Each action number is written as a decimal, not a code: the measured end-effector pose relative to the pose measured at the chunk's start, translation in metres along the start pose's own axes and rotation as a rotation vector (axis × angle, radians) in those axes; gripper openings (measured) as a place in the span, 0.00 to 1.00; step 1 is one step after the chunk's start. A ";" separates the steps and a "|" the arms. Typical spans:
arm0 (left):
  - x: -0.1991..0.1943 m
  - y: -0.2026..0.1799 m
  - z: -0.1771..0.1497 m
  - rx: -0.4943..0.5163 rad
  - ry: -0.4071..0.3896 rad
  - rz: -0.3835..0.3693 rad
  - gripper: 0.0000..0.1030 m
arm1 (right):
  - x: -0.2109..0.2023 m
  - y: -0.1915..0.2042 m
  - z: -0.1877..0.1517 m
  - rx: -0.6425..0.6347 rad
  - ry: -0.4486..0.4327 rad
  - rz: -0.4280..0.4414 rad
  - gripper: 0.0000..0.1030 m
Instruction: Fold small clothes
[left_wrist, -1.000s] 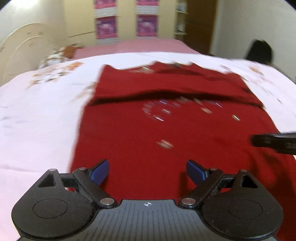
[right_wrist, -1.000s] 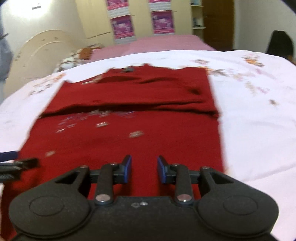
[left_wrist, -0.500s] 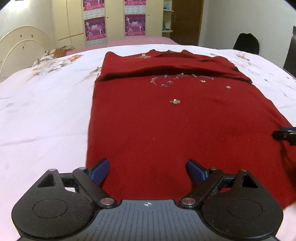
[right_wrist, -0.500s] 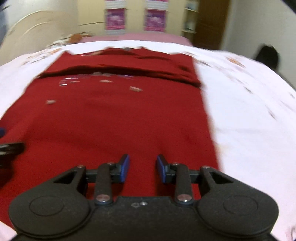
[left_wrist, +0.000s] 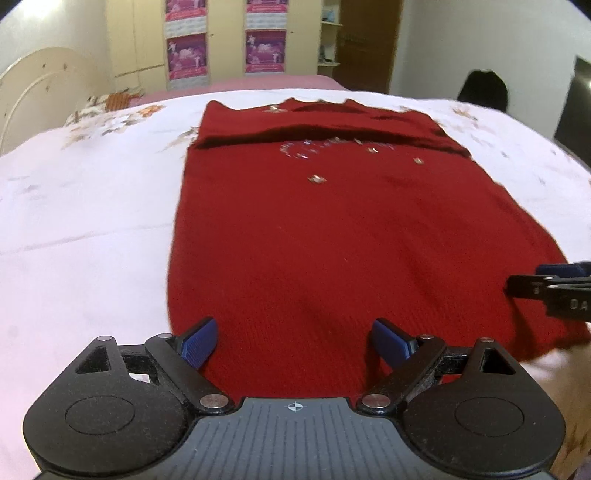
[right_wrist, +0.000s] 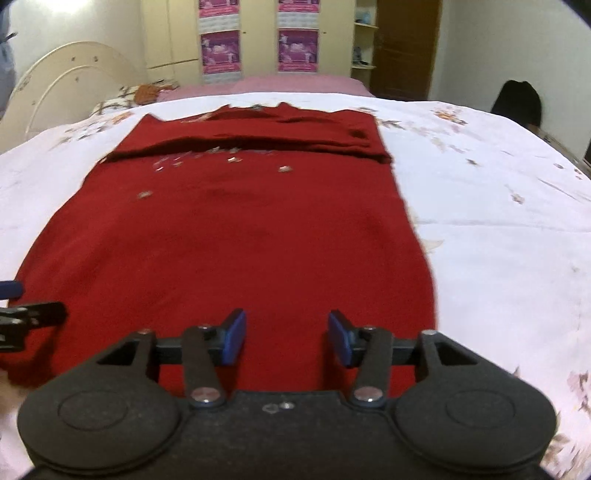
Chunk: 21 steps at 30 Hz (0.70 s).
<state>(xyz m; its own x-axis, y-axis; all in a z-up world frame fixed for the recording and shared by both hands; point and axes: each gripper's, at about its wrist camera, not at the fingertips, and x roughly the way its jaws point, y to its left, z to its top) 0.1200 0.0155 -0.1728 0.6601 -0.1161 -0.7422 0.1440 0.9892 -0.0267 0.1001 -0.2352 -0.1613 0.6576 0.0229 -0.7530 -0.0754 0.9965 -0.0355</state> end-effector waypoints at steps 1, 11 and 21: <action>0.002 -0.003 -0.003 0.012 0.006 0.006 0.87 | 0.002 0.003 -0.003 -0.008 0.015 0.001 0.47; -0.001 -0.004 -0.004 0.024 0.013 0.022 0.87 | -0.002 -0.005 -0.012 -0.018 0.040 -0.077 0.57; -0.013 0.000 -0.008 0.034 -0.013 0.023 0.87 | -0.020 -0.016 -0.020 0.074 0.033 -0.088 0.60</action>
<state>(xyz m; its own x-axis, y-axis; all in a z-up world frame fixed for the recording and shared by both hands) 0.1057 0.0174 -0.1680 0.6729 -0.0950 -0.7336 0.1538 0.9880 0.0130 0.0731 -0.2536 -0.1590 0.6342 -0.0660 -0.7703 0.0376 0.9978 -0.0546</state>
